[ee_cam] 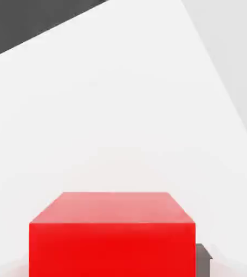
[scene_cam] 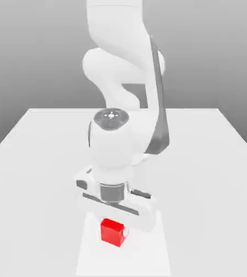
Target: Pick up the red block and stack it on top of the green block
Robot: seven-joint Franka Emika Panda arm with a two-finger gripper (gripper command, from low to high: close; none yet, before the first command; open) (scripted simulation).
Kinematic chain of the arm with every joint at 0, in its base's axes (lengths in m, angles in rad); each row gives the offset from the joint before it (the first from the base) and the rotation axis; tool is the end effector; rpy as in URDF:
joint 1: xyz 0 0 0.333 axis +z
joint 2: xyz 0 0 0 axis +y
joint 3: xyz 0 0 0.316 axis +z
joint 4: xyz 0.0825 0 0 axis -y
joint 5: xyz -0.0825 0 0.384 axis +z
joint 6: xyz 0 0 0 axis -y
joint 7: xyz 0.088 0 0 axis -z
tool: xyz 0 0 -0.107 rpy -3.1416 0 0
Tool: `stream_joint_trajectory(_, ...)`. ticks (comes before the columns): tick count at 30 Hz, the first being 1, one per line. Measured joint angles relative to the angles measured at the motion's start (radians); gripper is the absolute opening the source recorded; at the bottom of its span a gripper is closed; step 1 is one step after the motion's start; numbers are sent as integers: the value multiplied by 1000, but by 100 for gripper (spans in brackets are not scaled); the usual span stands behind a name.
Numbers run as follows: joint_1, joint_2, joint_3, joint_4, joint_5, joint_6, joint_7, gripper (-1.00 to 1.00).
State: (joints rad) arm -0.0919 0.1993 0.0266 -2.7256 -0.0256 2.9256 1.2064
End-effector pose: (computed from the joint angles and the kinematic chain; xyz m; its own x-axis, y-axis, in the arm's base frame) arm 0.3939 -0.0235 0.1622 0.3180 -0.9481 0.0005 -0.9481 -0.3180 -0.0007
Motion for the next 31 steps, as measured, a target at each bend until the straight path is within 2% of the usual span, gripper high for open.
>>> stream_joint_trajectory(5, -19, -144, -3, -1, 22, -142, 10, -100)
stream_joint_trajectory(13, -120, -20, -128, 269, 69, -291, 311, -100)
stream_joint_trajectory(22, -243, 158, -294, 597, 178, -455, 636, -100)
stream_joint_trajectory(25, -272, 254, -288, 634, 224, -401, 644, -100)
stream_joint_trajectory(26, -282, 289, -277, 638, 239, -372, 637, 100)
stream_joint_trajectory(31, -282, 289, -277, 638, 239, -372, 637, 100)
